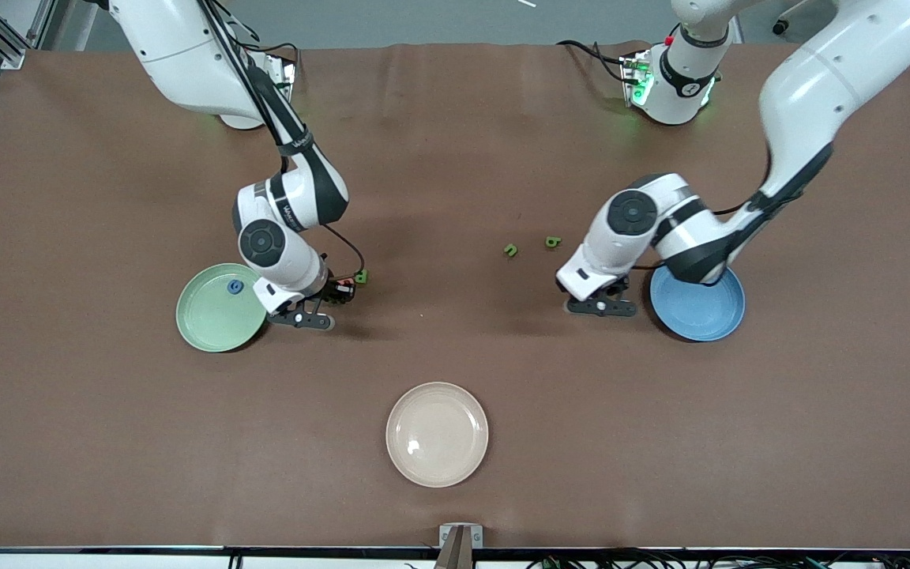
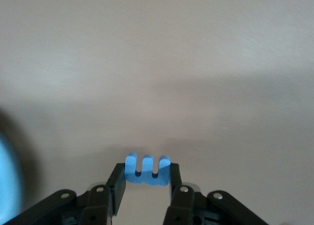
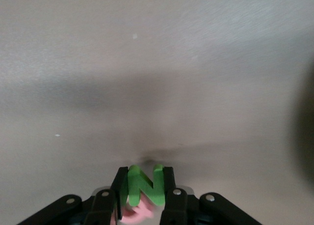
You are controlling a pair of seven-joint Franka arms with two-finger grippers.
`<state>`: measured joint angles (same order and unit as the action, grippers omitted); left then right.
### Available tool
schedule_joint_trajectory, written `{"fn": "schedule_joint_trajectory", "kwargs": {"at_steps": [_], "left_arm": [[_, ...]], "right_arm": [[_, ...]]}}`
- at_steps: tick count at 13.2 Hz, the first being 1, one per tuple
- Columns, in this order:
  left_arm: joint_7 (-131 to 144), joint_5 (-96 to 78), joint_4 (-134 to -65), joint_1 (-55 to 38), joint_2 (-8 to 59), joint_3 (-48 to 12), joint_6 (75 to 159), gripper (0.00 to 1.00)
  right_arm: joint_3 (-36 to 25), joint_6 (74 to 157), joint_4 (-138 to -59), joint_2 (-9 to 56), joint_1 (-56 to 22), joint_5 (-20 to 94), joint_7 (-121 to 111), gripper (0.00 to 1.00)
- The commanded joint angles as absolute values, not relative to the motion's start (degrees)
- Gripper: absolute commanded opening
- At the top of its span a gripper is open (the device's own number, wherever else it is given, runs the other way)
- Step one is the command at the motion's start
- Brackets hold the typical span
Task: Sort upper and lower case letters into plates
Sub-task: 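Carry the N to the green plate while the left gripper carries m to blue plate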
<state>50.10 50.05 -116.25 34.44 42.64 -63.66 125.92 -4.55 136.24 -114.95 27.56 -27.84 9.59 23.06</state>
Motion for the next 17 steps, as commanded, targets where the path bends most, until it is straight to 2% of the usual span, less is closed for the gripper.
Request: {"fn": "schedule_joint_trajectory", "kwargs": {"at_steps": [1, 4, 6, 8, 11, 13, 17], "left_arm": [[43.00, 50.36, -120.75, 46.81, 41.13, -70.21, 124.28, 0.14], [33.87, 50.80, -124.09, 57.89, 41.04, -73.29, 124.28, 0.14], [29.29, 51.32, -125.33, 62.56, 41.04, -73.92, 124.19, 0.14], [26.99, 55.26, -126.82, 65.99, 41.66, -73.83, 124.45, 0.15], [24.61, 58.79, -128.84, 68.02, 42.18, -71.99, 125.24, 0.16], [24.00, 59.50, -129.90, 68.20, 42.19, -69.53, 128.65, 0.16], [21.62, 59.94, -130.60, 68.20, 42.71, -66.89, 129.55, 0.18]], "right_arm": [[-7.28, 129.48, -115.49, 22.77, -25.67, 7.22, 15.94, 0.00], [-10.89, 127.97, -117.50, 21.10, -25.14, 4.23, 9.34, 0.01], [-13.79, 128.67, -119.35, 20.83, -25.05, 2.38, 5.55, 0.00], [-14.06, 130.59, -121.28, 20.57, -24.00, 2.37, 4.75, 0.00], [-13.98, 137.70, -125.41, 21.18, -22.95, 2.37, 4.57, 0.01], [-13.97, 139.13, -125.77, 21.36, -22.24, 2.37, 3.43, 0.01], [-13.89, 142.11, -125.68, 22.32, -21.71, 2.46, 3.34, 0.01]]}}
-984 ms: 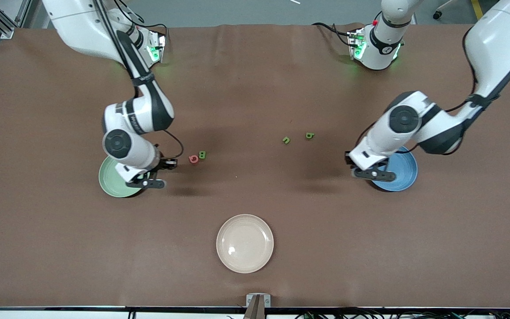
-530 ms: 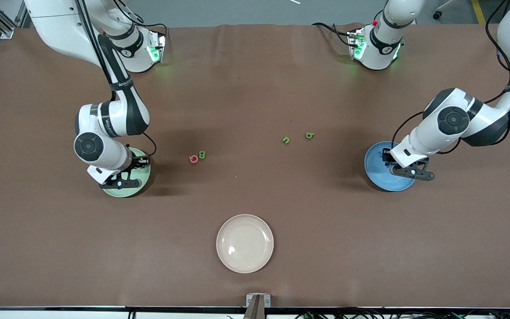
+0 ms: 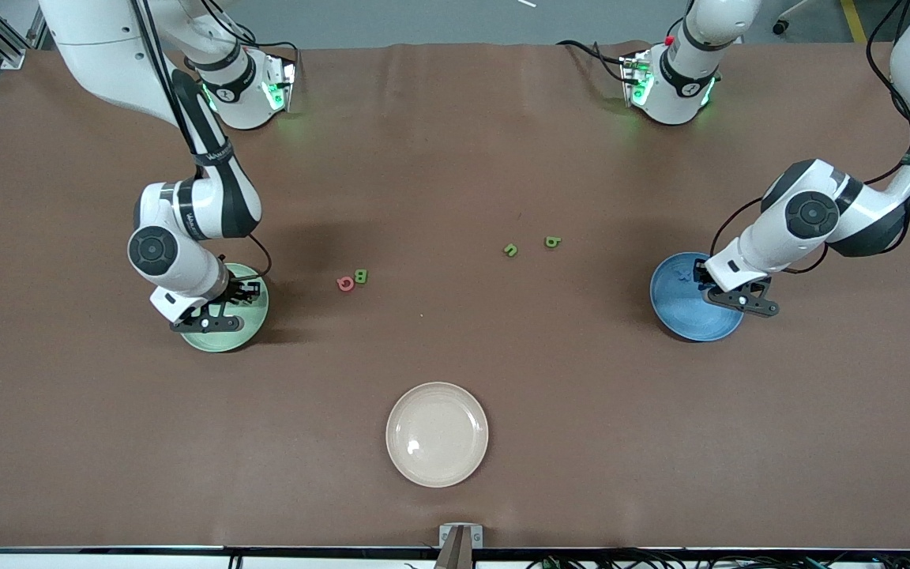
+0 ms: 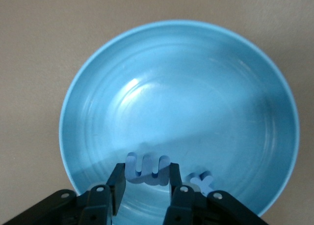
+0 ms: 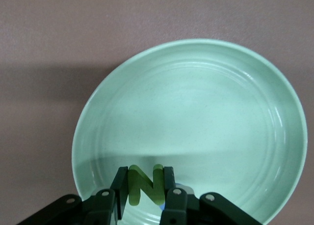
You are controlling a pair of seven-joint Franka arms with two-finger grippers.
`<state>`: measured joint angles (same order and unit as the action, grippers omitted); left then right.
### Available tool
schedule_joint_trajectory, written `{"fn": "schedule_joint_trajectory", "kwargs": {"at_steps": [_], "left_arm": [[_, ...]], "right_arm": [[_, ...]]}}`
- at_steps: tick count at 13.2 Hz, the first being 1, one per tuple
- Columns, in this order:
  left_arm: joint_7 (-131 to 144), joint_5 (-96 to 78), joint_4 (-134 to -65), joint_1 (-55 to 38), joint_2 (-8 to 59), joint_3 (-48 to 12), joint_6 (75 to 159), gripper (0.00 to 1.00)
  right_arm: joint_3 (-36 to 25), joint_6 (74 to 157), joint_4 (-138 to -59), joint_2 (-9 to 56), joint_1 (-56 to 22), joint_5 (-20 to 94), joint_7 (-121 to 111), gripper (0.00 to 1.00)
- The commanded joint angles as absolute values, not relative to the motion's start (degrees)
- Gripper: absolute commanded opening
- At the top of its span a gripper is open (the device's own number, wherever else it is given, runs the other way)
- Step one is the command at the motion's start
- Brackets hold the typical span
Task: Sort upper and lower case letters into plates
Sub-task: 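Open the right gripper over the green plate while the left gripper releases the m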
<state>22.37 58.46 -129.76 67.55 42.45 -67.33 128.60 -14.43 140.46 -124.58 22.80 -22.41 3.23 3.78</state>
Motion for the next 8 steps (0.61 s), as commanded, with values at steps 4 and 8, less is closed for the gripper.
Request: {"fn": "schedule_joint_trajectory", "kwargs": {"at_steps": [4, 8], "left_arm": [[21.53, 61.79, -130.69, 68.03, 43.33, -65.74, 130.08, 0.22], [21.71, 61.87, -130.52, 67.77, 43.42, -65.65, 130.08, 0.30]], "right_arm": [[-13.89, 143.00, -125.16, 23.11, -21.62, 2.63, 3.43, 0.02], [-13.80, 143.96, -125.16, 23.99, -21.71, 2.90, 3.43, 0.35]]}}
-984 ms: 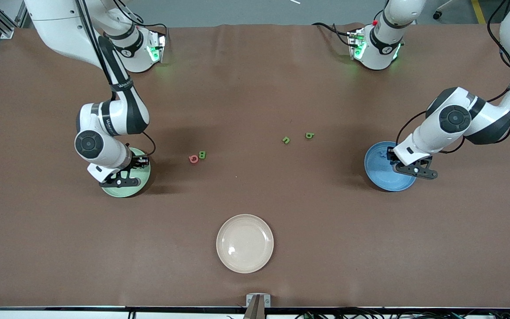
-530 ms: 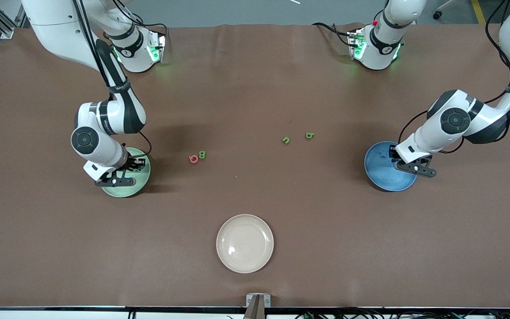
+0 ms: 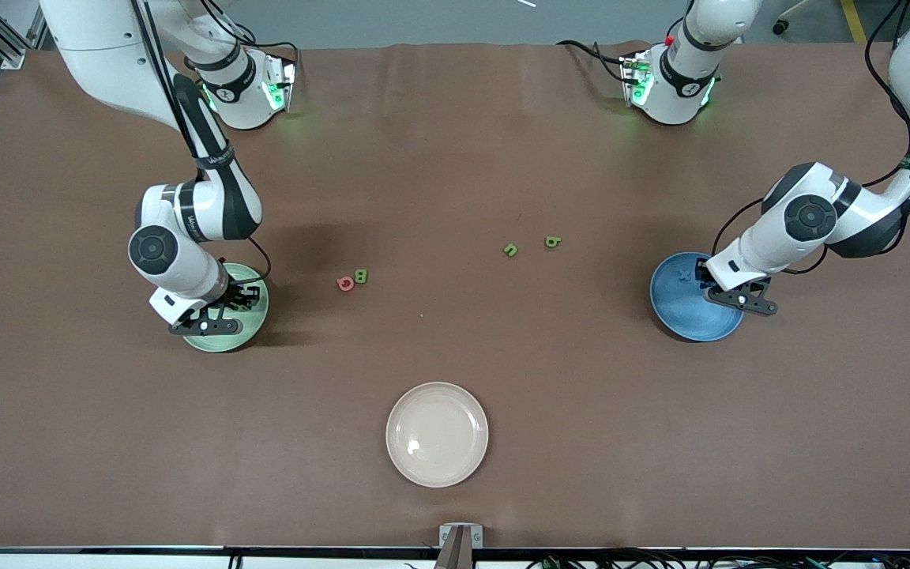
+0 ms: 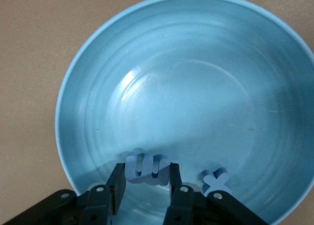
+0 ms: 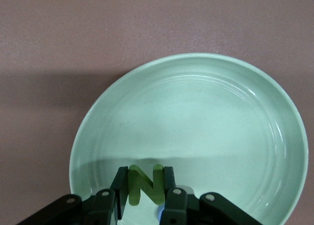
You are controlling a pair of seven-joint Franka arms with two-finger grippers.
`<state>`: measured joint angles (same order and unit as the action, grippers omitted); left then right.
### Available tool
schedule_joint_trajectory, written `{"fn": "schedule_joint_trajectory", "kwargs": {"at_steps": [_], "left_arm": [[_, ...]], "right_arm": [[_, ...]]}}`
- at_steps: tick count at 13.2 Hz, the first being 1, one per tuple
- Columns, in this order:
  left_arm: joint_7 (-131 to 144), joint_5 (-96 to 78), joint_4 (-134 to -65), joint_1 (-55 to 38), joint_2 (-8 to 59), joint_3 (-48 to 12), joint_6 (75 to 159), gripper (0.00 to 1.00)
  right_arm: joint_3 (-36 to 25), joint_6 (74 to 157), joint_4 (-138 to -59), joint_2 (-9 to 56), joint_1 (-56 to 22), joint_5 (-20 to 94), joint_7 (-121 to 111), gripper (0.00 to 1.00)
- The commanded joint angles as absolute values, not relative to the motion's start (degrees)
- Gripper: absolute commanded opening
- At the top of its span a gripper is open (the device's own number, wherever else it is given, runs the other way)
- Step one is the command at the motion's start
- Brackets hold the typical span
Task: Sort upper and lower case letters into plates
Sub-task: 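Open the right gripper over the green plate while the left gripper releases the m, then move the right gripper to the pink q while the left gripper reaches the b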
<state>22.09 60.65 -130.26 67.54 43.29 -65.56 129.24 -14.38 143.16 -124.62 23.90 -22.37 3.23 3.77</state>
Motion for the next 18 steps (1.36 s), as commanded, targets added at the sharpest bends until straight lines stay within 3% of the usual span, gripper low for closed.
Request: {"fn": "schedule_joint_trajectory", "kwargs": {"at_steps": [1, 2, 3, 5, 6, 8, 9, 14, 18], "left_arm": [[21.97, 61.87, -130.34, 67.68, 43.33, -65.74, 130.08, 0.39], [22.41, 61.87, -130.34, 67.68, 43.07, -66.00, 130.08, 0.57], [22.59, 61.87, -130.52, 67.68, 42.46, -66.88, 130.08, 0.78], [25.38, 61.79, -130.52, 67.94, 42.19, -69.51, 129.90, 0.90], [27.92, 61.61, -130.52, 67.94, 42.27, -71.35, 129.55, 1.00], [33.72, 60.47, -130.34, 67.85, 42.36, -75.30, 127.55, 1.00], [36.01, 59.60, -130.34, 67.68, 42.36, -77.15, 126.22, 1.00], [55.42, 55.99, -130.25, 60.31, 42.45, -80.42, 124.28, 1.00], [66.50, 55.81, -129.64, 48.73, 42.98, -79.90, 124.54, 1.00]], "right_arm": [[-13.80, 143.96, -125.16, 23.99, -21.71, 2.90, 3.51, 0.66], [-13.80, 143.88, -125.16, 23.91, -21.71, 2.99, 3.52, 0.93], [-13.80, 143.53, -125.16, 23.82, -21.71, 2.99, 3.52, 1.00], [-13.80, 141.08, -124.02, 22.59, -21.71, 2.99, 2.90, 1.00], [-13.80, 134.02, -120.53, 21.28, -21.71, 2.99, 2.81, 1.00], [-13.71, 120.73, -112.71, 20.83, -22.06, 3.60, 4.39, 1.00], [-13.54, 118.76, -111.72, 20.57, -22.41, 5.52, 5.87, 1.00], [-13.36, 120.40, -112.58, 20.39, -28.64, 10.46, 19.92, 1.00], [-13.45, 127.87, -116.01, 20.65, -35.41, 10.46, 41.52, 1.00]]}}
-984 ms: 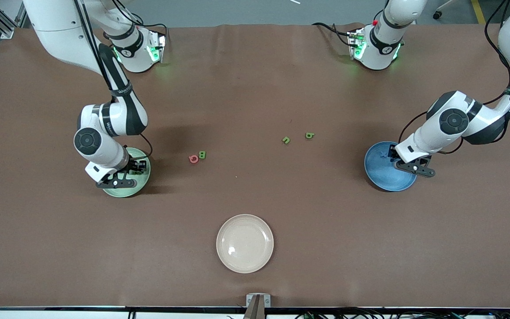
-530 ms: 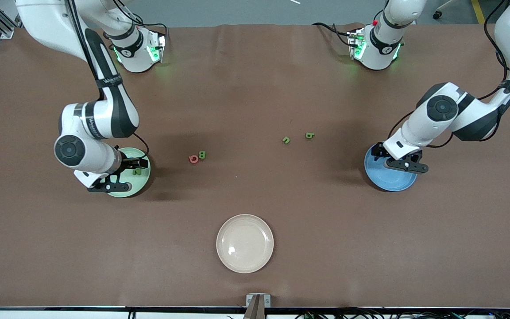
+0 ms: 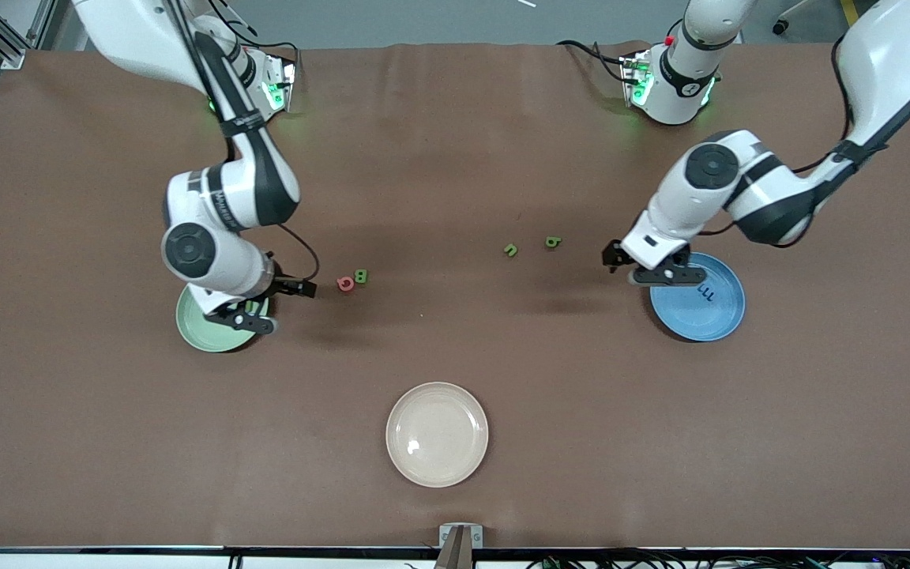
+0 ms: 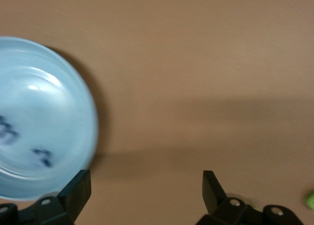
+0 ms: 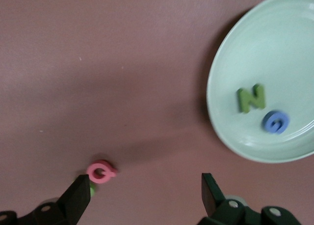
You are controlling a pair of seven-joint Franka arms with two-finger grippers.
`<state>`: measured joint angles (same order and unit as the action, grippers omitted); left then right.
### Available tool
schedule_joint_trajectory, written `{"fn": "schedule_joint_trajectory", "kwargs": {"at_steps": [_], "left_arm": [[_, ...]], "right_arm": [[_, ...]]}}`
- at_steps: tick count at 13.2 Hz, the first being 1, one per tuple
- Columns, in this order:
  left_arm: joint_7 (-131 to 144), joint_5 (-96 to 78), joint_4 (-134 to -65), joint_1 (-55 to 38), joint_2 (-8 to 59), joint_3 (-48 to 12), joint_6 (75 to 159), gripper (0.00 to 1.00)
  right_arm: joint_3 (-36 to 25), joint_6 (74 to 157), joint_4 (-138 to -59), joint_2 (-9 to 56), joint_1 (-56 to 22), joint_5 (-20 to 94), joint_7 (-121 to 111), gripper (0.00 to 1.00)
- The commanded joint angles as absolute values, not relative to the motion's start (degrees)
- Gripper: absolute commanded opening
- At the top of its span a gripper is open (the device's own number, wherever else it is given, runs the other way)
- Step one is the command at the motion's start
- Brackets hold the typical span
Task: Sort upper and lower case letters into plates
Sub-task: 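Move the right gripper to the pink q while the left gripper reaches the b, then grasp the pink q with the right gripper while the left gripper grasps the b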
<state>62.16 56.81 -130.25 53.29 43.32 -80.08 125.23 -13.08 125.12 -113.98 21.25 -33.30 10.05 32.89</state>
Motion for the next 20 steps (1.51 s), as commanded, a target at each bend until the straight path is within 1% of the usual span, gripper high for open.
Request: {"fn": "schedule_joint_trajectory", "kwargs": {"at_steps": [1, 2, 3, 6, 9, 11, 12, 16, 20], "left_arm": [[70.01, 55.72, -128.77, 44.52, 42.98, -78.24, 124.72, 1.00], [73.18, 55.72, -127.80, 39.69, 42.98, -75.18, 124.72, 1.00], [74.78, 55.72, -127.36, 36.42, 42.98, -73.41, 124.98, 1.00], [78.56, 55.81, -128.05, 30.60, 43.42, -68.31, 130.41, 1.00], [79.80, 55.81, -127.97, 27.87, 43.68, -67.68, 130.95, 1.00], [79.89, 55.90, -128.06, 26.20, 43.95, -65.67, 131.04, 1.00], [79.98, 55.90, -128.14, 24.97, 43.95, -64.61, 131.04, 1.00], [80.16, 56.60, -129.55, 24.17, 43.77, -62.49, 134.99, 1.00], [80.16, 57.74, -130.25, 24.35, 43.68, -61.18, 137.01, 0.98]], "right_arm": [[-13.45, 128.75, -116.10, 20.74, -36.29, 10.46, 46.97, 1.00], [-13.45, 129.19, -116.10, 20.83, -36.99, 10.46, 52.07, 1.00], [-13.45, 129.20, -116.02, 20.83, -37.00, 10.46, 54.82, 1.00], [-13.89, 128.67, -116.10, 19.51, -35.51, 10.11, 55.02, 1.00], [-13.97, 129.37, -115.66, 19.95, -35.77, 9.75, 55.19, 1.00], [-13.89, 129.72, -116.10, 19.95, -35.68, 9.93, 58.86, 0.99], [-13.89, 130.51, -116.71, 19.95, -35.94, 9.93, 62.28, 1.00], [-13.80, 140.78, -123.12, 20.30, -39.19, 9.93, 72.23, 1.00], [-13.80, 145.10, -123.40, 23.54, -42.44, 9.93, 77.77, 0.96]]}}
